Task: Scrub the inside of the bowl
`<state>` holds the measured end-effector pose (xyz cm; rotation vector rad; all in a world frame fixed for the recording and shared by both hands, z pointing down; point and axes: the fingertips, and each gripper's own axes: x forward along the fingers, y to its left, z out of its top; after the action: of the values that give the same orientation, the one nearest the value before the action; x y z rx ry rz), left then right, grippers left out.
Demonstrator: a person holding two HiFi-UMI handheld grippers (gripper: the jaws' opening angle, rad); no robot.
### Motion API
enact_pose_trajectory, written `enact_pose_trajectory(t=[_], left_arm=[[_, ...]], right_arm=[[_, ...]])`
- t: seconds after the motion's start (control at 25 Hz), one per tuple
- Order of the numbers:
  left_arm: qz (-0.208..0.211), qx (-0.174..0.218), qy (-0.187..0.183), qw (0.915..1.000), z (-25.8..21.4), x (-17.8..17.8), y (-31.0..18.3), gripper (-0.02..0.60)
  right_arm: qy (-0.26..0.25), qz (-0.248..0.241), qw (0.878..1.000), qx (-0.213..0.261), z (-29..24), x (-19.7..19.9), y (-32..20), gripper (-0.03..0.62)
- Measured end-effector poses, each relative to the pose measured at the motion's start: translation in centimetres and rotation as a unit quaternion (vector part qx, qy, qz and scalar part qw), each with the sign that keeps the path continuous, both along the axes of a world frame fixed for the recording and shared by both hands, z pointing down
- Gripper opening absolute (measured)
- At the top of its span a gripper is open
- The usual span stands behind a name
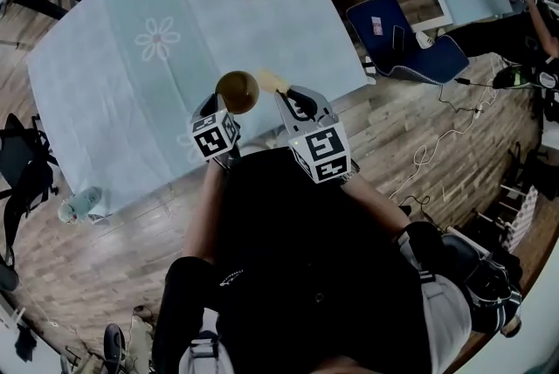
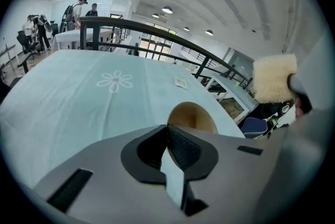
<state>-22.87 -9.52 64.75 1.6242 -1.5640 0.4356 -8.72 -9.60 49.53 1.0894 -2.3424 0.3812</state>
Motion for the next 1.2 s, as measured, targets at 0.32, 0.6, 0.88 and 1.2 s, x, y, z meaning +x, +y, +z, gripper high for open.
enact_pose_trajectory(t=[0.32, 0.6, 0.88, 1.2], left_arm=[[-0.006, -0.049, 0.04, 0.998, 5.0, 2.0, -3.1, 0.023], [-0.023, -0.079, 0.069, 0.9943, 6.9, 2.8, -4.4, 0.023], [-0.032, -0.097, 0.072, 0.9922, 7.8, 2.8, -4.3, 0.025], [-0.004, -0.065, 0.085, 0.9942, 6.9, 3.3, -4.3, 0.149]], right_arm=[[0.004, 0.032, 0.999, -0.018, 0.7, 1.5, 0.3, 0.043], [0.005, 0.051, 0.998, -0.025, 0.9, 2.3, -0.2, 0.043], [0.003, 0.055, 0.998, -0.027, 0.9, 2.5, -0.8, 0.043], [-0.002, 0.041, 0.999, -0.029, 1.2, 1.7, -0.8, 0.043]])
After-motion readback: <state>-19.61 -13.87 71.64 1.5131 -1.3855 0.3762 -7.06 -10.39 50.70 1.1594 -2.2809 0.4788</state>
